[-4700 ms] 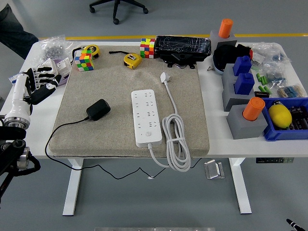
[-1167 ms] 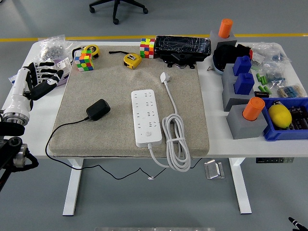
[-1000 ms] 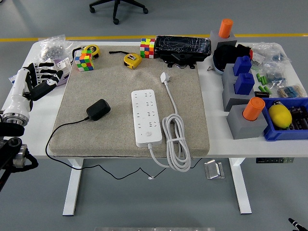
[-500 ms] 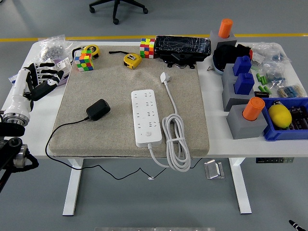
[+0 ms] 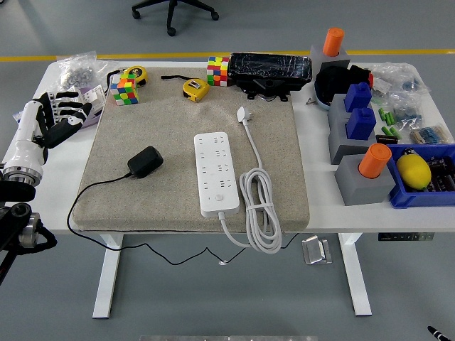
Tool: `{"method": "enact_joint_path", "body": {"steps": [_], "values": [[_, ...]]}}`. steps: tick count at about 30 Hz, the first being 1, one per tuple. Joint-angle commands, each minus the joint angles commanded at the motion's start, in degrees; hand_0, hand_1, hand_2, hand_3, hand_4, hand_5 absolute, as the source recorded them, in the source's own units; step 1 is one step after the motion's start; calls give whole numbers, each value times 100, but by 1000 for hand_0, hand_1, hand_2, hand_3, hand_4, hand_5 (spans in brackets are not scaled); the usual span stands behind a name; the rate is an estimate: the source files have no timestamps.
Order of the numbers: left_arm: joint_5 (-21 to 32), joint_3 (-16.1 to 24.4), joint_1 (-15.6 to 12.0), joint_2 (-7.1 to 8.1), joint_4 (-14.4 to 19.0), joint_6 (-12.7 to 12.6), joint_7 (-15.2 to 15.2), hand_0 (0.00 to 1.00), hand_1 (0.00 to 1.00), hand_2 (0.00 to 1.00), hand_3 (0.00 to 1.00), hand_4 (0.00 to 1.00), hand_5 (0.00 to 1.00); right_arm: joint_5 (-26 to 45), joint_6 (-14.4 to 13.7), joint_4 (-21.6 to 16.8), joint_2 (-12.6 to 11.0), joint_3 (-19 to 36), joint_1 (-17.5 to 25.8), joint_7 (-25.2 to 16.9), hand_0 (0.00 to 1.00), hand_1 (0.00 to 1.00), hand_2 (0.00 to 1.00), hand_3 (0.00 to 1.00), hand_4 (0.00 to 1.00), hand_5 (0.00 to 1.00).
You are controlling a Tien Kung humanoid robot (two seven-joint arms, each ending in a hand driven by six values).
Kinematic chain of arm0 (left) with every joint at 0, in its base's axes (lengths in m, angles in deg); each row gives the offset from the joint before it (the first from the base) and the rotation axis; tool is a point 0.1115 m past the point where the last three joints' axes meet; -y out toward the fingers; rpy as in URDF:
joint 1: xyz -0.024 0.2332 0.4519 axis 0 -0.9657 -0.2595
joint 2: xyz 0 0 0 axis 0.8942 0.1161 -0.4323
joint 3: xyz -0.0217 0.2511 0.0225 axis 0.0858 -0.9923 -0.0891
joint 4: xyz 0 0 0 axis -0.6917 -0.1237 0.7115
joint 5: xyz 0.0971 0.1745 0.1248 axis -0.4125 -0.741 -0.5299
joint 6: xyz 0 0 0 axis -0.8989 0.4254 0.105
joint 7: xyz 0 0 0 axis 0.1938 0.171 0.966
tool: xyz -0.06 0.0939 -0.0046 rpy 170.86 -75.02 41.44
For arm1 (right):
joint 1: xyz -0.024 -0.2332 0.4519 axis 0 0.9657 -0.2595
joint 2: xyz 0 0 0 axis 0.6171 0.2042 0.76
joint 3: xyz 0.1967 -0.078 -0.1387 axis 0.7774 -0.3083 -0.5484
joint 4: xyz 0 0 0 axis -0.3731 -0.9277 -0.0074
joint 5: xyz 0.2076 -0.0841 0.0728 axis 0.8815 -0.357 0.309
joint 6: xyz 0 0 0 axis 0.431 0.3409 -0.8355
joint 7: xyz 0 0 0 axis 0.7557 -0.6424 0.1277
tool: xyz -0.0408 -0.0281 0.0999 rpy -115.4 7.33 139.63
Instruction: Put the plug near the board,insert it into the board,press the button,pull the plug out
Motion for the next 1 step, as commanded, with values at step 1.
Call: {"method": "enact_joint_path", "body": {"steps": [1], "values": [[-3,7,2,-1,5,1,3,469,534,562,603,798,290,2,2,2,1,2,1,1,620,667,638,571,973,591]]}}
